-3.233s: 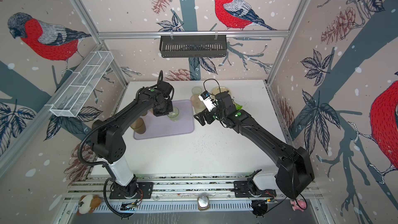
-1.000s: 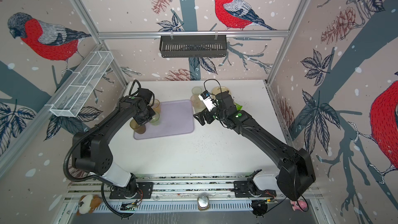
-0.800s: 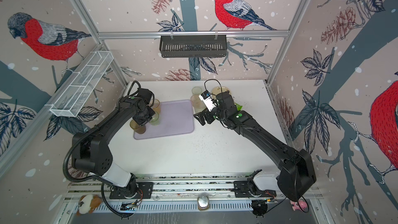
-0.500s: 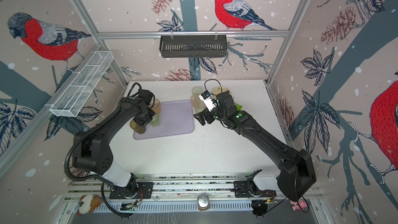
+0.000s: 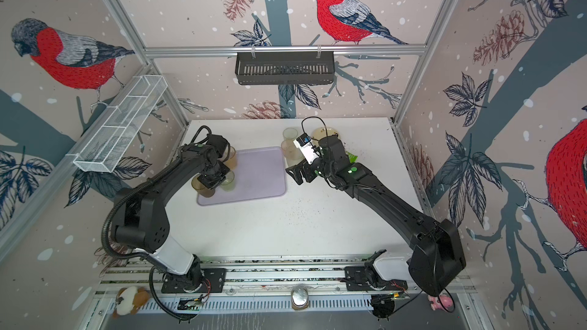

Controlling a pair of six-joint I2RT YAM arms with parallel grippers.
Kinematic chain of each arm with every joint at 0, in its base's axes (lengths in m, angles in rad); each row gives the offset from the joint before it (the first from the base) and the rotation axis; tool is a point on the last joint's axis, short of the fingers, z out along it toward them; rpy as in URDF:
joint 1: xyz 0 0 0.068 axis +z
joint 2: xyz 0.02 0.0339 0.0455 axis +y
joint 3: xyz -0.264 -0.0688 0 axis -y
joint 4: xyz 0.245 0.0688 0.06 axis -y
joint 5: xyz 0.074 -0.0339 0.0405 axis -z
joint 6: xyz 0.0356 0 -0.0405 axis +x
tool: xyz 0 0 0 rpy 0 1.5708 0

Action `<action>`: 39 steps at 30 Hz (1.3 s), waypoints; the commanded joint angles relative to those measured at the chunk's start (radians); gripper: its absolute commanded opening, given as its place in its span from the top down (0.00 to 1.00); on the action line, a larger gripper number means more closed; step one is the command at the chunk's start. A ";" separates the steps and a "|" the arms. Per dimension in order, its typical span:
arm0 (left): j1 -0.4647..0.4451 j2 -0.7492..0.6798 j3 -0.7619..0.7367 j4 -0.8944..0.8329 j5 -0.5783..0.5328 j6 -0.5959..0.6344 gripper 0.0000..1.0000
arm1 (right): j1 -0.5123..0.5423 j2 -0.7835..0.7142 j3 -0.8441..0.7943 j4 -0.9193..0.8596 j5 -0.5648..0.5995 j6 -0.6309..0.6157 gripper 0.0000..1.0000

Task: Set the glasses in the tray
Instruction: 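Open the left gripper and release the small green cup on the tray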

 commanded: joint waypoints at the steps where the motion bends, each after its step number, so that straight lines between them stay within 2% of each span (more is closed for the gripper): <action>1: 0.005 0.006 -0.006 -0.024 -0.025 0.001 0.97 | -0.001 0.004 0.007 0.034 -0.013 -0.009 0.00; 15: 0.014 0.011 -0.016 -0.024 -0.025 0.012 0.97 | -0.006 0.010 0.009 0.037 -0.013 -0.010 0.00; 25: 0.014 0.012 -0.021 -0.021 -0.025 0.018 0.88 | -0.009 0.010 0.012 0.034 -0.011 -0.010 0.00; 39: 0.014 -0.006 -0.037 -0.010 -0.022 0.016 0.85 | -0.008 0.006 0.010 0.035 -0.012 -0.011 0.00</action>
